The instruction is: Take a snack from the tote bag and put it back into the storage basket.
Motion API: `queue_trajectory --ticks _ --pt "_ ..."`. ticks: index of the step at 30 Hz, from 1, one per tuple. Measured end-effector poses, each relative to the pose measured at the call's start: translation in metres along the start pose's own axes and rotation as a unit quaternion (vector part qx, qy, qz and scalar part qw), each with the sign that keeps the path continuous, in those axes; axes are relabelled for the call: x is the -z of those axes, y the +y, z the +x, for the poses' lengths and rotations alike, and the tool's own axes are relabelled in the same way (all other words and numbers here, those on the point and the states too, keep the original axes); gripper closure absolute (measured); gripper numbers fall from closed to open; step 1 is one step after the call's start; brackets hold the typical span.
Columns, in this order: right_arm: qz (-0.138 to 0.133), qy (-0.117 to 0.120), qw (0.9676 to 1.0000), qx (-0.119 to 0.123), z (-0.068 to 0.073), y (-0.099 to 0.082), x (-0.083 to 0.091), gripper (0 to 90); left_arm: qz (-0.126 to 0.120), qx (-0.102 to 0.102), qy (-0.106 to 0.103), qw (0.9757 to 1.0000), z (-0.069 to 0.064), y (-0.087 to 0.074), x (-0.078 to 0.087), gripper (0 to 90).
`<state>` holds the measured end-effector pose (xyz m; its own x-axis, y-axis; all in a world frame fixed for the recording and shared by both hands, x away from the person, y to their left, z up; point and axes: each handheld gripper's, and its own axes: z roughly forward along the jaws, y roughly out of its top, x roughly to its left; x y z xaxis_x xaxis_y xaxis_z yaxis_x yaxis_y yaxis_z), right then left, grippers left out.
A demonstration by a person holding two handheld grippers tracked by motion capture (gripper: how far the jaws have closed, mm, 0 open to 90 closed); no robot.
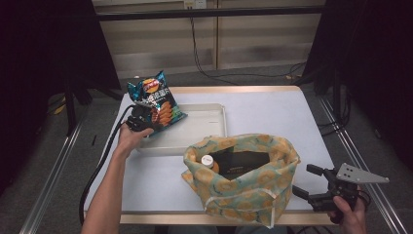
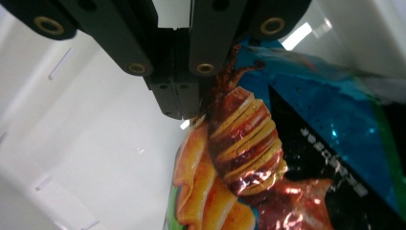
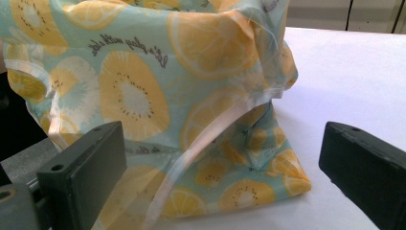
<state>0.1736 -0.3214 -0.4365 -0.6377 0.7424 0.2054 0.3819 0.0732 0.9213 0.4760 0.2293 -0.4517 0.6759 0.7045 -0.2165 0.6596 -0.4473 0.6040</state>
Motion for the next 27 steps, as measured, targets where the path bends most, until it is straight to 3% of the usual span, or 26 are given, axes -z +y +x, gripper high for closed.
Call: queue_trajectory --ticks 3,5,10,11,15,18,20,22,23,24,27 --pt "-0.001 0.000 1.0000 -0.003 0.000 0.000 0.000 1.9 0.013 0.001 0.008 0.9999 0.003 -0.002 -0.001 90.0" --pt "0.000 0.001 1.0000 0.001 0.000 0.000 0.000 1.9 0.006 0.015 0.002 0.9999 0.006 -0.004 -0.002 90.0" --pt "0.001 0.001 1.0000 0.001 0.000 0.000 0.000 1.9 0.025 0.011 0.019 0.9995 0.013 -0.005 -0.003 90.0" --pt "0.000 0.001 1.0000 0.000 0.000 0.000 0.000 1.9 0.017 0.020 0.019 0.9995 0.013 -0.005 -0.004 90.0" --pt "0.001 0.000 1.0000 0.001 -0.001 0.000 -0.001 1.9 0.032 0.006 0.021 0.9992 0.018 -0.003 -0.003 90.0" --pt "0.000 0.000 1.0000 0.001 0.000 0.000 0.000 1.9 0.016 0.038 0.024 0.9989 0.015 -0.005 -0.006 90.0" --pt "0.000 0.000 1.0000 0.001 0.000 0.000 0.001 1.9 0.028 0.024 0.022 0.9991 0.018 -0.008 -0.003 90.0" --pt "0.000 -0.001 1.0000 -0.001 0.000 -0.001 0.001 1.9 0.018 0.035 0.025 0.9989 0.017 -0.011 -0.002 89.5" --pt "0.000 -0.001 1.0000 -0.001 -0.001 -0.001 0.001 1.9 0.031 0.016 0.017 0.9993 0.019 -0.013 0.002 89.2" --pt "-0.001 -0.001 1.0000 -0.001 -0.001 -0.001 0.001 1.9 0.021 0.029 0.021 0.9991 0.017 -0.014 0.003 89.1" --pt "0.001 0.000 1.0000 0.001 0.000 -0.001 0.001 1.9 0.022 0.026 0.020 0.9992 0.018 -0.016 0.008 89.1"
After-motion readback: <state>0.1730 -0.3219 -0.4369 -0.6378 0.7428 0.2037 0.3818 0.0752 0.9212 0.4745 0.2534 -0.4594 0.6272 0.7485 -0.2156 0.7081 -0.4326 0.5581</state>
